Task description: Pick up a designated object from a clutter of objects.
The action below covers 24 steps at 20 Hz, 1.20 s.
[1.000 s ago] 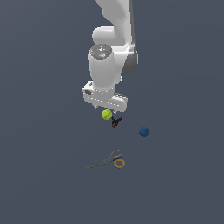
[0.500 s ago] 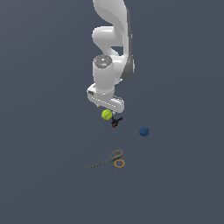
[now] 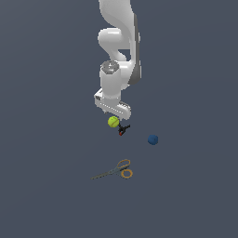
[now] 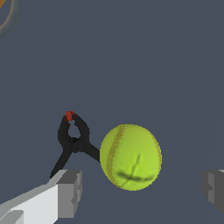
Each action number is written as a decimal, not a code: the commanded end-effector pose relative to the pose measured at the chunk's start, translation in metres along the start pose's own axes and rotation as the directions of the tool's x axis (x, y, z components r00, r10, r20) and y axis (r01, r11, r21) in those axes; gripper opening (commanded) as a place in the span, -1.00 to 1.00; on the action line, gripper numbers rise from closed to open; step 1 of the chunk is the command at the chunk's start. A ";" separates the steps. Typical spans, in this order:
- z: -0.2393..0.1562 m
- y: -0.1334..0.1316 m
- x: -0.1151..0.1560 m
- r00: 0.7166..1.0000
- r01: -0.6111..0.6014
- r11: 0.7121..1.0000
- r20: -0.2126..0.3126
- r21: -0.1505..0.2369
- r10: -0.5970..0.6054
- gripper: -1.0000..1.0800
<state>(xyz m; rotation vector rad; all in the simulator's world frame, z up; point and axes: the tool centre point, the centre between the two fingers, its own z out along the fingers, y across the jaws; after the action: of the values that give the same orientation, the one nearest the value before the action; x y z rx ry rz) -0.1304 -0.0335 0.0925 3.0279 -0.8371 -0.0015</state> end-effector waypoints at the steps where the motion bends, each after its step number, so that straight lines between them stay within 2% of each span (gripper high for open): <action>1: 0.000 0.000 0.000 1.000 0.000 1.000 0.000 0.000 0.000 0.92; 7: 0.008 0.000 -0.001 1.000 0.000 1.000 0.000 0.000 0.000 0.92; 18: 0.046 0.001 -0.001 1.000 -0.003 1.000 -0.001 0.000 0.003 0.92; 24: 0.051 0.001 -0.001 1.000 -0.003 1.000 -0.001 0.000 0.003 0.92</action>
<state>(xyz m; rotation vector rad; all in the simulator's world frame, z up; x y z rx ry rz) -0.1321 -0.0334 0.0415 3.0264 -0.8412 -0.0014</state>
